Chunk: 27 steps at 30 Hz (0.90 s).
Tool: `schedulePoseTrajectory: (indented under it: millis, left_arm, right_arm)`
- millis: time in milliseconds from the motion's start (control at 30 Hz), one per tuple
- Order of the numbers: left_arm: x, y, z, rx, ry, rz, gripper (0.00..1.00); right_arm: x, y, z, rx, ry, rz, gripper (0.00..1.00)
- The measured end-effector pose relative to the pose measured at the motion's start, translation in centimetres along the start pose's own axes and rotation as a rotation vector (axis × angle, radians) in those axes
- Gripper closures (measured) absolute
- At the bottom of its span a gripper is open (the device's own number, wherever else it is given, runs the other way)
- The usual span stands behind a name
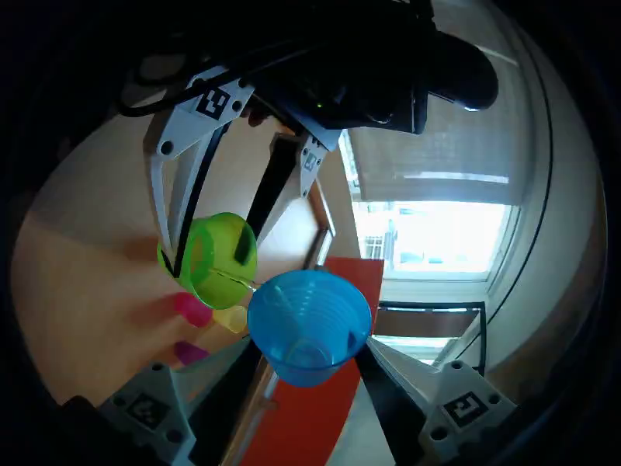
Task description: Pour water
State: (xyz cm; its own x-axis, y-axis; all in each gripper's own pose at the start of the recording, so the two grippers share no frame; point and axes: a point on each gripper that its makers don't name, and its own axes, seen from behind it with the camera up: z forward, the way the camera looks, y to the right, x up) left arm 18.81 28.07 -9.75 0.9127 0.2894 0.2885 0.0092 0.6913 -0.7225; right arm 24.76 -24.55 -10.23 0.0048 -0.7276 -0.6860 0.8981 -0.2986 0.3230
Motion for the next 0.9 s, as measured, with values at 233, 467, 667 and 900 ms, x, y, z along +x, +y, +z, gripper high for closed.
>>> schedulePoseTrajectory:
  millis: [233,467,667,900]
  left_arm:
    - [-0.1,-0.1,0.0,0.0,0.0,0.0,0.13]
    - [0.0,-0.2,-0.1,0.002,0.002,0.001,0.13]
    - [0.1,-0.3,-0.2,0.005,0.006,0.0,0.13]
    - [0.2,-0.2,-0.3,0.005,0.01,0.002,0.13]
  right_arm:
    - [0.4,0.1,-0.2,-0.002,0.0,-0.015,0.15]
    - [0.2,0.3,-0.1,-0.001,0.002,-0.034,0.15]
    - [-0.2,0.7,0.3,-0.004,0.005,-0.048,0.15]
    - [-0.9,1.0,0.9,-0.002,0.007,-0.066,0.15]
